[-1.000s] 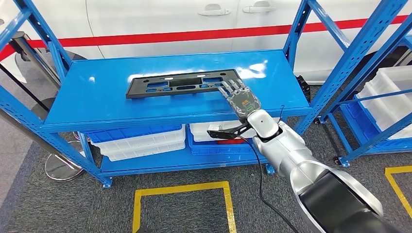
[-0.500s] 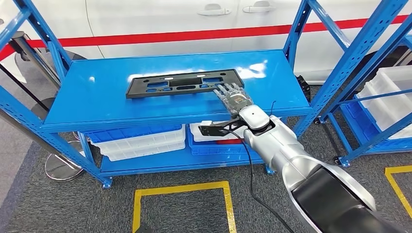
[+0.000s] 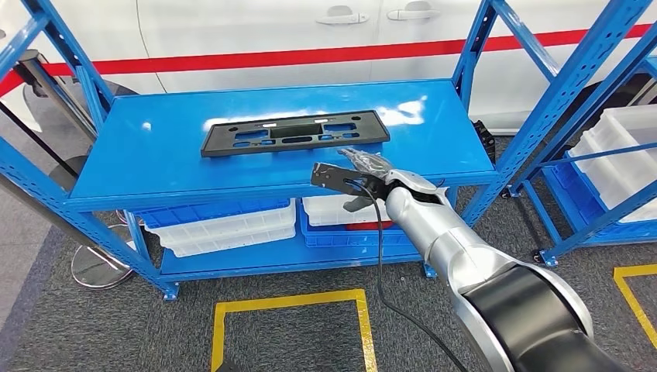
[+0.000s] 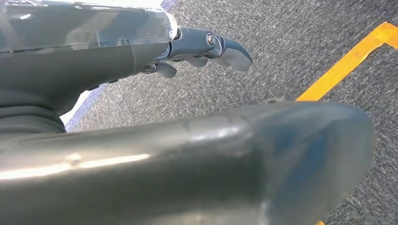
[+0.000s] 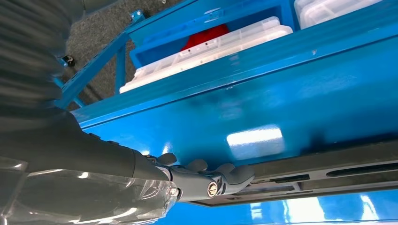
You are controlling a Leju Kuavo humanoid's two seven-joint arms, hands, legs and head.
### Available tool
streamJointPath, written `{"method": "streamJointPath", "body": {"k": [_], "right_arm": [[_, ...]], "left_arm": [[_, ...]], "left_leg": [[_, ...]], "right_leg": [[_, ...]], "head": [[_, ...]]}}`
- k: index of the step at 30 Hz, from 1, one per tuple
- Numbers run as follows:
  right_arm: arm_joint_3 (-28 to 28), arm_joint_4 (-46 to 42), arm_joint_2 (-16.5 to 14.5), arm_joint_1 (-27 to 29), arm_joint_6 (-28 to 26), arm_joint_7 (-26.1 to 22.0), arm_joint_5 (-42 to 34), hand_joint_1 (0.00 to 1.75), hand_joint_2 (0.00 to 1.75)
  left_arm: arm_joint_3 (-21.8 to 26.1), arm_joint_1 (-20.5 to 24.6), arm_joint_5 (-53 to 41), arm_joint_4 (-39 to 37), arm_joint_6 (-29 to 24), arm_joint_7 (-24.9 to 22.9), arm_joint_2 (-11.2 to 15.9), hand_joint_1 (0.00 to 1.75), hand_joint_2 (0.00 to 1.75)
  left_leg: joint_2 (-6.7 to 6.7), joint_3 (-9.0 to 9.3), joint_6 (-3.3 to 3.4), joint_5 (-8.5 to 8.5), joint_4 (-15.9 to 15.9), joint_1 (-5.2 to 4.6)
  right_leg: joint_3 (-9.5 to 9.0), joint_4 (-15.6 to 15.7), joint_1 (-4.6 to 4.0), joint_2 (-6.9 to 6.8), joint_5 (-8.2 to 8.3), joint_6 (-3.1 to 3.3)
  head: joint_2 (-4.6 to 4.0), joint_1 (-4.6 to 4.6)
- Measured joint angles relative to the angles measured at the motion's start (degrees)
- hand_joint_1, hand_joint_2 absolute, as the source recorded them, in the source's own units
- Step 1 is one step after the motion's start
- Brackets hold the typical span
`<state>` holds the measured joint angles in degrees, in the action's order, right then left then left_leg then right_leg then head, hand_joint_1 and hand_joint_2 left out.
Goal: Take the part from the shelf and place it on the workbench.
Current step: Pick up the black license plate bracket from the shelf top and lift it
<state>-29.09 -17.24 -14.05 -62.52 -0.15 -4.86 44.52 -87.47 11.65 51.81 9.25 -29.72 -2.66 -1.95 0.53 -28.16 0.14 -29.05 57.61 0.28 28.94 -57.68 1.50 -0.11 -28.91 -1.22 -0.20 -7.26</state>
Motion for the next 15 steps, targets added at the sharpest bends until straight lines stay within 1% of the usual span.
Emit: {"method": "streamJointPath", "body": {"k": [10,15], "right_arm": [[0.81,0.04,0.0,0.01,-2.4,-0.64,1.72,0.0,1.75],[0.81,0.04,0.0,0.01,-2.72,-0.67,1.99,0.0,1.75]], "left_arm": [[-0.12,-0.02,-0.21,0.0,0.11,0.01,-0.01,0.0,0.0],[-0.15,-0.01,0.06,0.0,0.39,-0.04,-0.02,0.0,0.0]], "left_leg": [[0.0,0.01,0.0,0.0,0.0,0.0],[0.0,0.01,0.0,0.0,0.0,0.0]], "right_leg": [[0.01,0.0,0.0,0.0,0.0,0.0],[0.0,0.0,0.0,0.0,0.0,0.0]], "head": [[0.01,0.0],[0.0,0.0]]}}
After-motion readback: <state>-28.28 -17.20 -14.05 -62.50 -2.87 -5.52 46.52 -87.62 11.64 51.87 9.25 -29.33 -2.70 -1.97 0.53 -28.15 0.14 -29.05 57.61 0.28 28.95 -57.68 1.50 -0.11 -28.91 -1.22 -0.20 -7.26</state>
